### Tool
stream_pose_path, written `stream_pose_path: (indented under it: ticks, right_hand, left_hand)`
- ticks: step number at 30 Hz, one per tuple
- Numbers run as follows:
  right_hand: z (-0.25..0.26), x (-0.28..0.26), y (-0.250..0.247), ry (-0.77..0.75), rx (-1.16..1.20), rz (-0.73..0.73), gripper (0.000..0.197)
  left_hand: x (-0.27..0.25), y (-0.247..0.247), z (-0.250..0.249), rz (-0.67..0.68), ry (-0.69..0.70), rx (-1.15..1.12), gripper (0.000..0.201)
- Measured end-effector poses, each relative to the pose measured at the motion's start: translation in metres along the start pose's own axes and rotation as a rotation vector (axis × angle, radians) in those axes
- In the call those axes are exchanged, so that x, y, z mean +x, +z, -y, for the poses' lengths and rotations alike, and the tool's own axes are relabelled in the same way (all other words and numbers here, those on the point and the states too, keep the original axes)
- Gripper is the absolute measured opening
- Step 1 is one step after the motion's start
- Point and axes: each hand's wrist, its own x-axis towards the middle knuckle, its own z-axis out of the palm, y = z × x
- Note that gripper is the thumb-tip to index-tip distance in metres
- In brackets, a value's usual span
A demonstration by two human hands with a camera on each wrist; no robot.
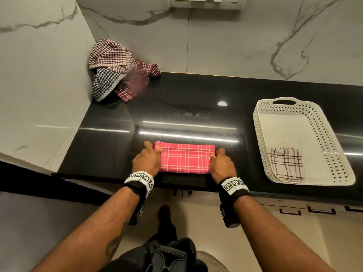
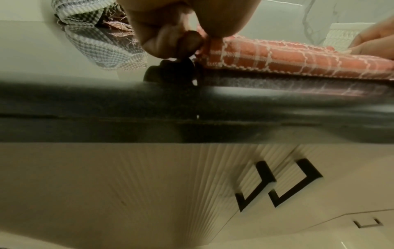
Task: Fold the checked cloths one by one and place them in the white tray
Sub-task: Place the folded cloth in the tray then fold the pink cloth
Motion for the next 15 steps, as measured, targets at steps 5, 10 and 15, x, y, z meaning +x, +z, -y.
stream_pose_path:
  ticks: [5, 10, 15]
  right_hand:
    - [0.023, -0.027, 0.009, -0.397, -0.268, -0.125, 0.045]
    - [0.029, -0.014, 0.035, -0.501, -0.398, 0.296, 0.075]
    - [-0.007, 0.001, 0.017, -0.378, -0.472, 0.344, 0.094]
  left_hand:
    - [-0.017, 0.016, -0.007, -0.156, 0.642, 0.190, 0.046]
    - [-0.009, 0.038, 0.005, 0.055, 0.613, 0.389, 0.073]
    - [0.000, 0.025, 0.031, 0.118, 0.588, 0.478, 0.083]
